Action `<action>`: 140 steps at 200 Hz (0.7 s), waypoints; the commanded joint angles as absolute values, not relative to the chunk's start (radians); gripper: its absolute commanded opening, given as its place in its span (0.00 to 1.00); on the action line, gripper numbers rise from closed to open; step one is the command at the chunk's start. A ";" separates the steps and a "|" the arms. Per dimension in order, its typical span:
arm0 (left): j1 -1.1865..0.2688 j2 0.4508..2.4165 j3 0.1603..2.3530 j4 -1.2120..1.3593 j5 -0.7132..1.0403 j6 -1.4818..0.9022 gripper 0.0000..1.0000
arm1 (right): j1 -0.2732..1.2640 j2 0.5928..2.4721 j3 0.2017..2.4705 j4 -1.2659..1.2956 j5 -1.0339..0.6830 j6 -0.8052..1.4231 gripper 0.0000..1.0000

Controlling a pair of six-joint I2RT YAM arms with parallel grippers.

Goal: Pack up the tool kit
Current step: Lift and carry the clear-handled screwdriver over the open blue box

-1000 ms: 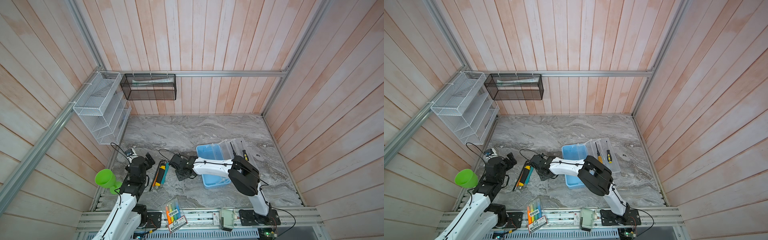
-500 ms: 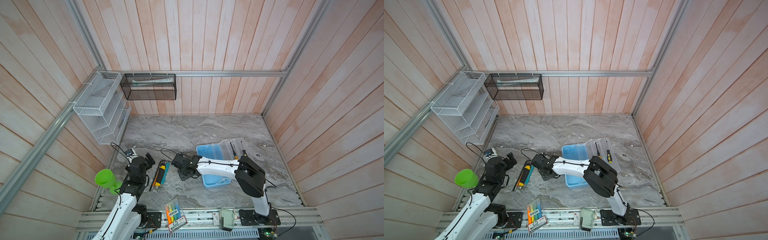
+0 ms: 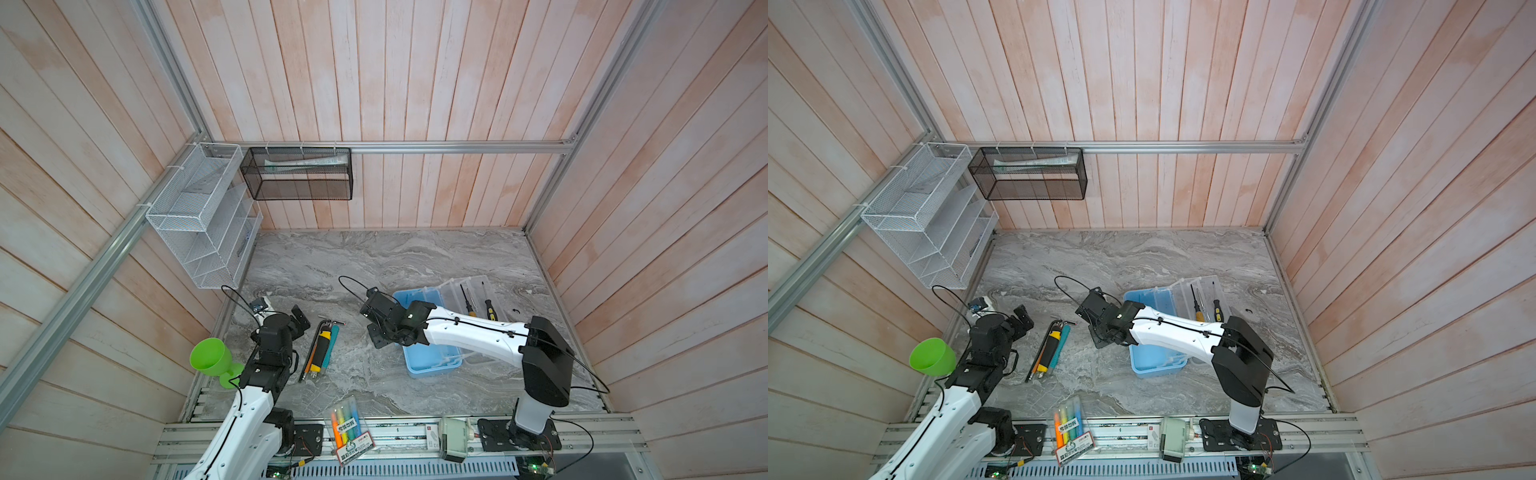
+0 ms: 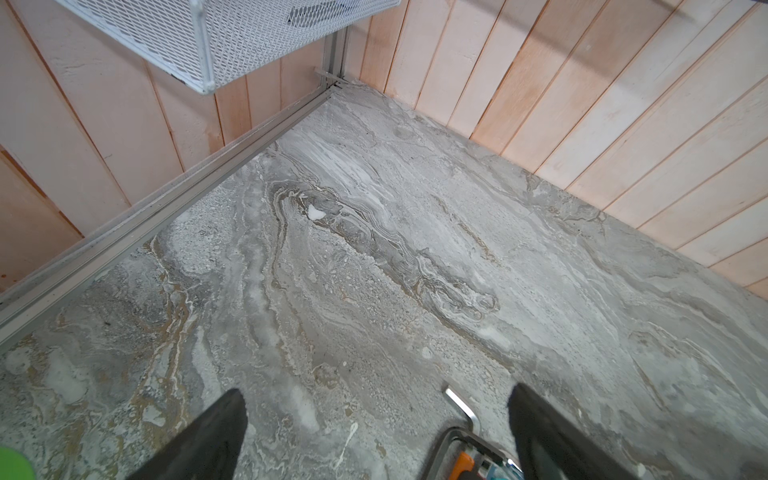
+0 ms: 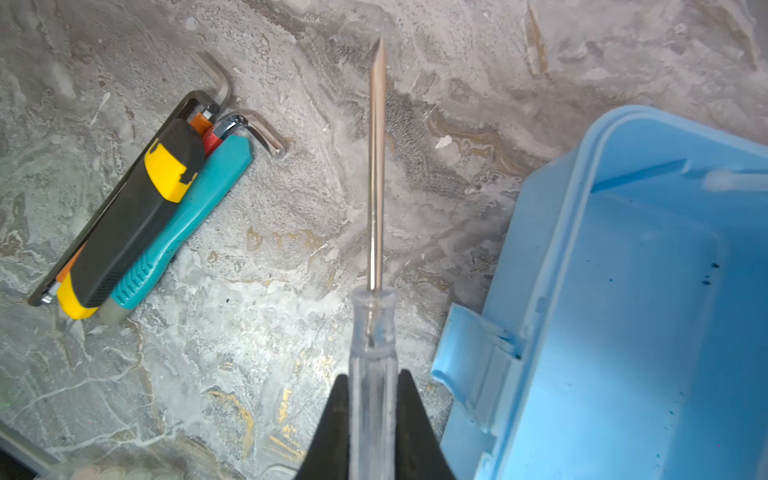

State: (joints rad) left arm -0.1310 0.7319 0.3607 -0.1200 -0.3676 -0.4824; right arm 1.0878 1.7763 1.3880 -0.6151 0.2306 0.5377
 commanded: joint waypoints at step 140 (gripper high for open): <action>-0.126 0.742 0.354 -0.122 -0.370 -0.483 1.00 | 0.507 1.174 1.093 -1.029 0.363 0.558 0.00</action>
State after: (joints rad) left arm -0.1310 0.7353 0.3607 -0.1196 -0.3676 -0.4824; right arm 0.5690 1.1862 1.1496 -0.9821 0.3855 0.5751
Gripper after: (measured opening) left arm 0.997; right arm 0.141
